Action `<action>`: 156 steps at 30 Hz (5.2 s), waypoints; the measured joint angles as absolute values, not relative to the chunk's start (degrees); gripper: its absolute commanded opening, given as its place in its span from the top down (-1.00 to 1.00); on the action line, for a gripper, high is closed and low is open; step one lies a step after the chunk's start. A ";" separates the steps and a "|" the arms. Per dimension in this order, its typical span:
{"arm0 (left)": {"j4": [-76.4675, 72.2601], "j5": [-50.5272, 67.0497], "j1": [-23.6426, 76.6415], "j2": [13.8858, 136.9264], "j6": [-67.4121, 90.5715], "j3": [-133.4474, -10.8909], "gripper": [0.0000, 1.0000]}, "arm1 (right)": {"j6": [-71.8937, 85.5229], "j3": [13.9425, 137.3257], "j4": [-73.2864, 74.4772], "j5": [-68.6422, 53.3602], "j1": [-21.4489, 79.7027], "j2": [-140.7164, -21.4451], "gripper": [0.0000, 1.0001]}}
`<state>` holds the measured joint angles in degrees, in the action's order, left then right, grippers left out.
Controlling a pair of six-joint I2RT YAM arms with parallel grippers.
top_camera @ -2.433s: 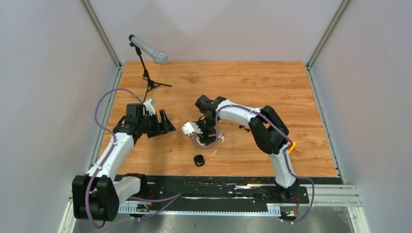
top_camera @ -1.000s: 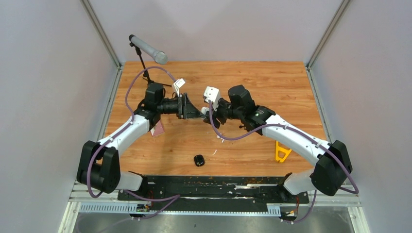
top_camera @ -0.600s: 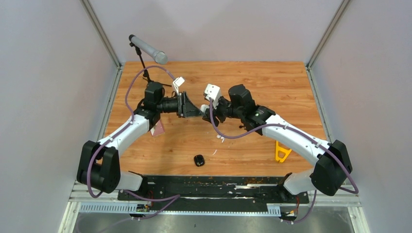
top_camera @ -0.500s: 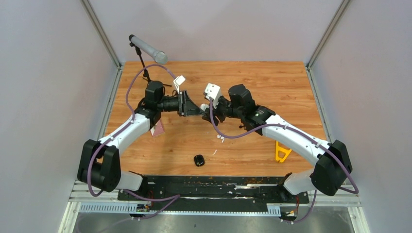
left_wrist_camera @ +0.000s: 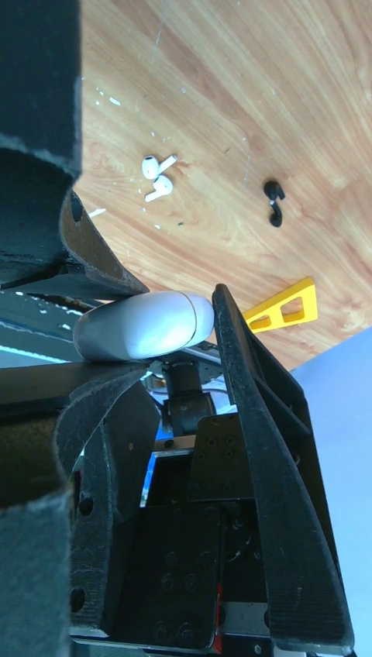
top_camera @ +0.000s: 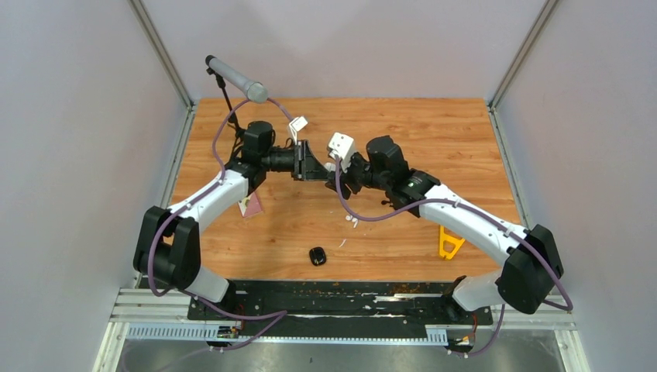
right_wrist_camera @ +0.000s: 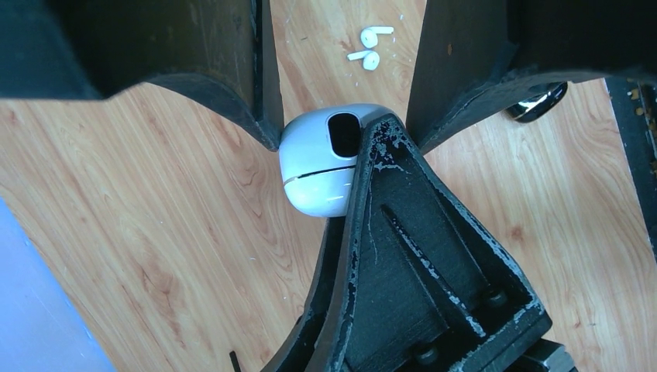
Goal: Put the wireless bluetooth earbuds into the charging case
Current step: Pick up the charging case at the center of the board.
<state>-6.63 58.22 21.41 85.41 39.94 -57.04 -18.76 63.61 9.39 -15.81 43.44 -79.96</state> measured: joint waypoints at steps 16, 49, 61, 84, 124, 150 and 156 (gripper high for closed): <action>35.24 57.47 22.61 86.48 -5.78 -73.54 1.00 | -25.82 64.01 31.64 -34.06 35.42 -68.55 -0.14; 45.25 46.09 33.56 82.65 -31.42 -73.73 1.00 | -20.01 64.93 26.44 -50.89 33.67 -78.87 0.14; 47.90 45.25 33.56 84.90 -33.91 -77.10 1.00 | -19.99 62.83 26.44 -49.47 32.71 -75.96 0.17; 60.95 42.87 33.58 98.50 -41.76 -93.60 1.00 | -10.35 110.41 35.16 -55.79 21.28 -91.68 -0.18; 77.19 42.02 33.28 121.91 -49.36 -117.62 1.00 | -10.74 93.21 34.09 -52.77 17.78 -80.82 -0.18; 55.53 44.47 38.87 83.88 -33.32 -81.58 1.00 | -12.32 66.52 35.22 -51.16 15.18 -62.54 0.22; 41.63 45.28 38.59 74.46 -19.27 -80.20 1.00 | -15.22 65.52 36.01 -53.91 22.02 -62.26 0.21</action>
